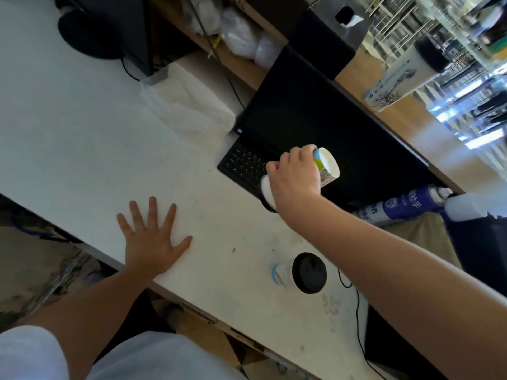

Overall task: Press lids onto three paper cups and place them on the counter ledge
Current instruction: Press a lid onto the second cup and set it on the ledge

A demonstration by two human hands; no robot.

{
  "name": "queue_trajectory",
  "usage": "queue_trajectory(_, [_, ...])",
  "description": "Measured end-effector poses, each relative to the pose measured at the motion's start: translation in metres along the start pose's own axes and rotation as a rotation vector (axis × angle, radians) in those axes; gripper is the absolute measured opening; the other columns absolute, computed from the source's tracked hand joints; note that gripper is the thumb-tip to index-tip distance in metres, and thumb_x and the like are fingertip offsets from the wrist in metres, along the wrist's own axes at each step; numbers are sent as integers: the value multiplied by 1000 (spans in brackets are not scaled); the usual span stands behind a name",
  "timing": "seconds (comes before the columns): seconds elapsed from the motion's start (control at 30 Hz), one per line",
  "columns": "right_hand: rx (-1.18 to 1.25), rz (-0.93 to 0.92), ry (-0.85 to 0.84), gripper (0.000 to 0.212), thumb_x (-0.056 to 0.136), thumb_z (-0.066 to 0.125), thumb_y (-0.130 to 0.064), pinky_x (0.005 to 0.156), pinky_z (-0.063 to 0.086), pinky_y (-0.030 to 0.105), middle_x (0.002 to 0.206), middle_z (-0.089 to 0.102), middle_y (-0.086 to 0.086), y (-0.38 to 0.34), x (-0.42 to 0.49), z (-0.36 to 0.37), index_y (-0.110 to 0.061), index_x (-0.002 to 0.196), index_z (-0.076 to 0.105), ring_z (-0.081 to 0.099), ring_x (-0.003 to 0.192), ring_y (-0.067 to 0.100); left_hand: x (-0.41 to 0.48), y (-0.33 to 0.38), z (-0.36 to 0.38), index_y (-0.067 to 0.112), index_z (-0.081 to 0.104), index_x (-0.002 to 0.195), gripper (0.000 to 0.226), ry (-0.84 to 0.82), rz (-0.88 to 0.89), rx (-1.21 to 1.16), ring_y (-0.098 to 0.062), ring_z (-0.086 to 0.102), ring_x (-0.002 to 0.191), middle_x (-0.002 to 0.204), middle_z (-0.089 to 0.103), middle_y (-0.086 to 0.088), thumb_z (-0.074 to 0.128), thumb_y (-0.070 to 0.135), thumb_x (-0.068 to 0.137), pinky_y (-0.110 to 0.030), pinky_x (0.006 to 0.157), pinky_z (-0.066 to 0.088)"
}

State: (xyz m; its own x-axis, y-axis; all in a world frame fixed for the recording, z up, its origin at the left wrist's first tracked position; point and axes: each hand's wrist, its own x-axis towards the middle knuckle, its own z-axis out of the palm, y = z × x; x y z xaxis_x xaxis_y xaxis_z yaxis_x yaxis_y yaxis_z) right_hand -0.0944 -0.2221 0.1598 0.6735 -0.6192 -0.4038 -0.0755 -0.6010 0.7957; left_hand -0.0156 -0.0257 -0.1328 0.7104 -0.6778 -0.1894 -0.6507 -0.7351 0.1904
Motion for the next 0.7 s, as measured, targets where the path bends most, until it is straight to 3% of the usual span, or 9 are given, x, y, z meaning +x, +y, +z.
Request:
queue_trajectory(0.27, [-141,21,-227,78,75,83,-28,100,30,68,108,52,29,-66,29,25,-11,137,39,48,121,50,1,-1,1,29,22,160,95,24,22,-25,-56,-2,149,168,11,-18,19,86,84,-73,115,-5])
queue_trajectory(0.4, [-147,-24,-228,82,73,85,-27,103,31,67,121,56,25,-86,27,35,-10,138,37,49,121,48,0,-1,1,30,19,160,96,25,16,-34,-55,-5,150,168,8,-17,18,87,83,-72,116,-7])
queue_trajectory(0.7, [-159,-50,-231,77,77,81,-27,105,32,64,122,55,24,-98,18,39,-10,137,37,48,121,48,0,-1,-1,32,11,161,96,6,-4,-24,-53,-11,150,169,0,-15,12,88,82,-70,115,-12])
